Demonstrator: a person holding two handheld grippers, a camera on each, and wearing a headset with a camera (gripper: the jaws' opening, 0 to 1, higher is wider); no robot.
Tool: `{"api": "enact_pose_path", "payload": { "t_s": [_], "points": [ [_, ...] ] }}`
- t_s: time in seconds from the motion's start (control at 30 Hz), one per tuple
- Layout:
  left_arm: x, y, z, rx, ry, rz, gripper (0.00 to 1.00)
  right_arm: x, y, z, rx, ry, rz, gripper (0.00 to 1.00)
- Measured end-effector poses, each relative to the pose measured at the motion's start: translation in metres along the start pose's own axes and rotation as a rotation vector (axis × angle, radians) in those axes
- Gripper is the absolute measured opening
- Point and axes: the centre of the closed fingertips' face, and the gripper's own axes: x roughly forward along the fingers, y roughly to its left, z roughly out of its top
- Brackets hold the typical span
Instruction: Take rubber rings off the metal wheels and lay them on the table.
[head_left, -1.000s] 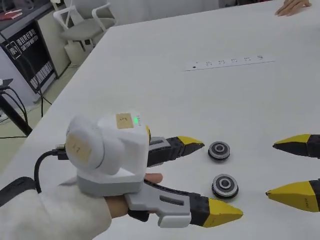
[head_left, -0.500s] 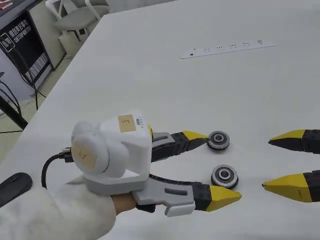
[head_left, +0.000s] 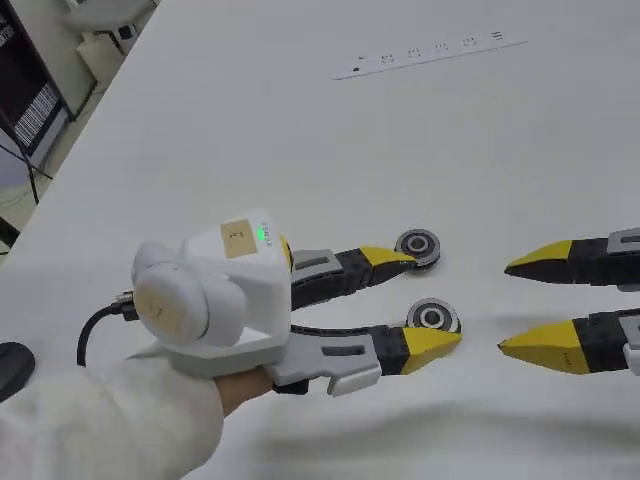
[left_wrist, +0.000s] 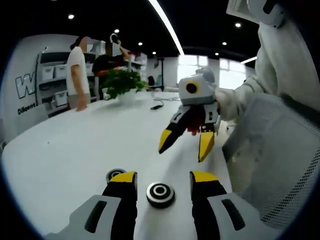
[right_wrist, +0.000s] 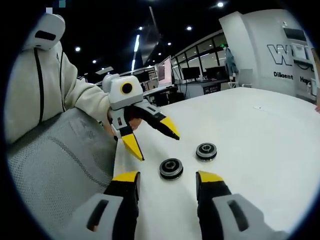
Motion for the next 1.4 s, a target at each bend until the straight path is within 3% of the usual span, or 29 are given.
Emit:
{"api": "enact_pose_path", "payload": {
  "t_s": [0.43, 0.83, 0.97, 1.07, 1.13, 1.4],
  "points": [
    [0.009, 0.005, -0.019, -0.024, 0.017, -0.01, 0.27, 0.028, -0.007, -0.019, -0.006, 0.057, 0.036, 0.29],
    [0.013, 0.007, -0.032, -0.009, 0.053, -0.009, 0.21, 0.042, -0.009, -0.025, 0.004, 0.081, 0.062, 0.25],
    [0.012, 0.007, -0.031, 0.002, 0.046, -0.005, 0.2, 0.043, -0.009, -0.025, -0.002, 0.087, 0.064, 0.22],
    [0.013, 0.006, -0.03, 0.05, 0.05, -0.005, 0.18, 0.044, -0.01, -0.025, -0.013, 0.087, 0.057, 0.2],
    [0.015, 0.001, -0.031, 0.046, 0.052, -0.027, 0.14, 0.044, -0.012, -0.025, -0.019, 0.089, 0.055, 0.19],
    [0.011, -0.001, -0.028, 0.054, 0.044, -0.023, 0.14, 0.042, -0.01, -0.029, -0.079, 0.131, 0.035, 0.1]
  ]
}}
